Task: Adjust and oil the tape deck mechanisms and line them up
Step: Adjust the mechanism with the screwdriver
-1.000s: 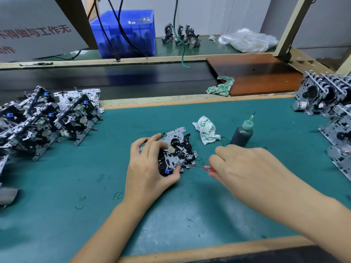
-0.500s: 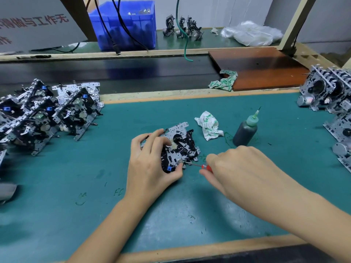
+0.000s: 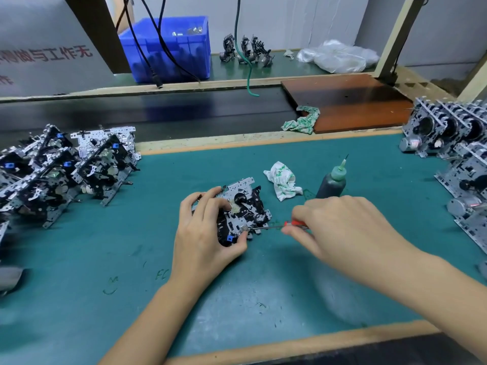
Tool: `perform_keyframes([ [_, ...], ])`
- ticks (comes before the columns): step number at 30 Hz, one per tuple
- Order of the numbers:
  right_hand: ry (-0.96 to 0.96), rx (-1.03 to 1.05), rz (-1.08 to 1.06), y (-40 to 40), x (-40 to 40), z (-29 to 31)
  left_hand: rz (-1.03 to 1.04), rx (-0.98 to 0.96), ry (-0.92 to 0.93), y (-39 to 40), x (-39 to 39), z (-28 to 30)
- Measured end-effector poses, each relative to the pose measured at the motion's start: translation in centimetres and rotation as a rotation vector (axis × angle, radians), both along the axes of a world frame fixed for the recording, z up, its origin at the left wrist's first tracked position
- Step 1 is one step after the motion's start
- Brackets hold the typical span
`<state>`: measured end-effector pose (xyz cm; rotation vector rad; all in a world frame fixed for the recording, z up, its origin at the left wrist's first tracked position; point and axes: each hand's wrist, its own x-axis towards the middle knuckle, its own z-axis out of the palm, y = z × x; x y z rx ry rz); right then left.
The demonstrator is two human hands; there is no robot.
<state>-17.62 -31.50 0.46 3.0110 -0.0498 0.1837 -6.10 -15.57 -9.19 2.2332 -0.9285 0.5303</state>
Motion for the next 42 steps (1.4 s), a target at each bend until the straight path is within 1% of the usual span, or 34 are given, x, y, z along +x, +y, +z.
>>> perform_keyframes([
  [2, -0.056, -0.186, 0.093, 0.0, 0.1, 0.0, 0.006, 0.002, 0.002, 0.0, -0.1, 0.0],
  [4, -0.086, -0.227, 0.141, 0.1, 0.4, 0.0, 0.015, 0.011, 0.007, 0.0, -0.2, 0.1],
  [6, -0.048, -0.306, 0.187, 0.2, 0.6, -0.1, 0.018, 0.020, 0.008, 0.0, -0.3, 0.2],
  [10, 0.004, -0.294, 0.210, 0.6, 0.8, 0.3, 0.023, 0.021, 0.019, -0.1, -0.3, 0.3],
  [14, -0.030, -0.145, 0.195, 1.3, 1.3, -0.1, 0.019, 0.026, 0.007, 0.0, 0.0, 0.1],
  [21, -0.112, 0.115, 0.026, 1.7, 1.0, -1.1, 0.021, 0.025, -0.005, -0.1, 0.1, 0.0],
  [24, 0.001, 0.097, -0.075, 2.6, 1.2, -0.4, 0.024, 0.028, -0.015, -0.2, 0.1, -0.1],
  [25, -0.028, 0.112, -0.064, 2.5, 1.2, -0.9, 0.026, 0.027, -0.017, -0.2, 0.1, -0.1],
  [26, -0.015, 0.212, -0.092, 2.4, 1.2, -1.2, 0.026, 0.025, -0.018, -0.2, 0.1, -0.1],
  [29, 0.037, 0.394, -0.208, 2.0, 1.0, -1.1, 0.025, 0.025, -0.016, -0.1, 0.1, -0.1],
  [32, 0.056, 0.446, -0.293, 1.2, 0.5, -1.2, 0.022, 0.023, -0.009, -0.1, 0.0, 0.0],
  [35, 0.004, 0.307, -0.234, 0.6, 0.0, -1.1, 0.020, 0.022, -0.002, -0.2, 0.1, -0.1],
  [37, -0.070, 0.145, -0.111, 0.6, -0.4, -1.0, 0.026, 0.024, -0.005, -0.1, 0.0, -0.1],
  [38, -0.075, 0.045, -0.060, 0.5, -0.5, -1.0, 0.028, 0.024, -0.007, -0.1, 0.0, -0.1],
  [42, -0.131, -0.190, 0.060, -0.3, -0.5, -1.3, 0.025, 0.021, -0.005, -0.2, 0.0, -0.1],
])
